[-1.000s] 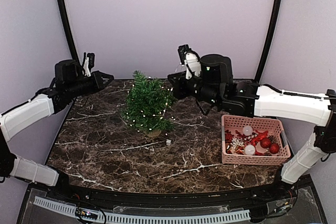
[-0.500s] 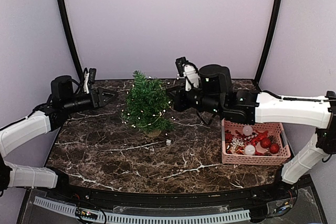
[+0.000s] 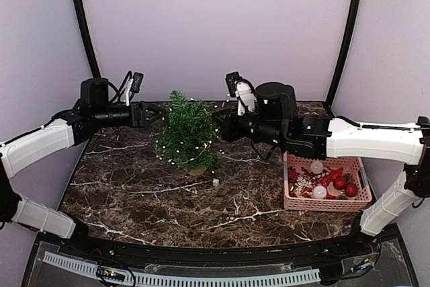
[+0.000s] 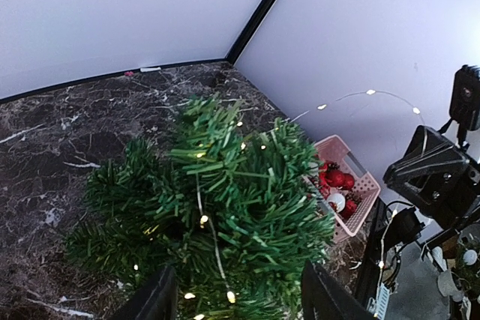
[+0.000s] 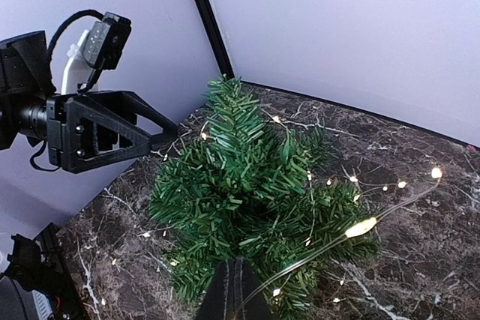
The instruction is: Decorate the small christmas tree
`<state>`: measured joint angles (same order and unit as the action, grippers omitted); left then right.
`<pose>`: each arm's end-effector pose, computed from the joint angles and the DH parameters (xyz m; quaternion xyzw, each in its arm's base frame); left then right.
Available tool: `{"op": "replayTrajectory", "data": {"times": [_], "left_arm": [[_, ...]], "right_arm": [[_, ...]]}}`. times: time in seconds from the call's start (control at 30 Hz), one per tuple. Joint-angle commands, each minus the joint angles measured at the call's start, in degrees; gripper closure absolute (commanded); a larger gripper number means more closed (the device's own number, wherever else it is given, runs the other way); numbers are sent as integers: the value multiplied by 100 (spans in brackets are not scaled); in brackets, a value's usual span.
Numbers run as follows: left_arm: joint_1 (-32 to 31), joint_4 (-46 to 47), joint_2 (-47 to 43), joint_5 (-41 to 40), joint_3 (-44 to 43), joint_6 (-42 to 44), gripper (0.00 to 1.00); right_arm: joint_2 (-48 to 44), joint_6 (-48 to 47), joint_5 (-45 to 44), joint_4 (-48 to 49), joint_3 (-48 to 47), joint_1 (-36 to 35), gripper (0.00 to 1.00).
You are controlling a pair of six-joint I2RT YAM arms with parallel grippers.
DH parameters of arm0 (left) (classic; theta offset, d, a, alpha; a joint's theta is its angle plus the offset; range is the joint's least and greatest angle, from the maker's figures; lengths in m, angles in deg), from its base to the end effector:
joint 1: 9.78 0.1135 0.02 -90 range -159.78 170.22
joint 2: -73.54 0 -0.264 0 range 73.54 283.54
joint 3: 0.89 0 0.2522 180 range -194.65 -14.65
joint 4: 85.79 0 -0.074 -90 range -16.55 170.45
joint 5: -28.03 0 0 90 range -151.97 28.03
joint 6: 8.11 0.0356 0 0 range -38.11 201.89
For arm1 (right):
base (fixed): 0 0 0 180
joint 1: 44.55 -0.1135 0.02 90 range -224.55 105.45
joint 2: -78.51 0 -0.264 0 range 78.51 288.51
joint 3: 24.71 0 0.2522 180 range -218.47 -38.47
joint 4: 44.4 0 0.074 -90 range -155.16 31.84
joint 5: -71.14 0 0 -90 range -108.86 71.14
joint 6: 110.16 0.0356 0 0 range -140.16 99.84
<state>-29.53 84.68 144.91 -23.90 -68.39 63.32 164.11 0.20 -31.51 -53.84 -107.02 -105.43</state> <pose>0.2623 -0.1175 0.3230 0.2098 0.7397 -0.4341 0.4694 0.1808 0.3086 0.3383 -0.2043 0.7522 0.3387 0.5271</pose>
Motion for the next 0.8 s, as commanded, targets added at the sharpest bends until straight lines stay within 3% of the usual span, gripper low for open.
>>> {"op": "replayTrajectory", "data": {"times": [0.0, 0.13, 0.2, 0.47, 0.77], "left_arm": [[-43, -359, 163, -249, -211, 318, 44], [-100, -388, 365, -333, -317, 351, 48], [-107, -386, 426, -398, -337, 349, 55], [-108, -243, 437, -260, -290, 300, 99], [-108, -265, 480, -493, -261, 275, 100]], "right_arm": [[-113, 38, -127, 281, 50, -51, 100], [-186, 54, -223, 221, 77, -54, 100], [-244, 62, -299, 160, 111, -53, 100], [-790, 122, -1345, -632, 105, -57, 100], [-1477, 310, -2454, -1679, 259, -56, 100]]}}
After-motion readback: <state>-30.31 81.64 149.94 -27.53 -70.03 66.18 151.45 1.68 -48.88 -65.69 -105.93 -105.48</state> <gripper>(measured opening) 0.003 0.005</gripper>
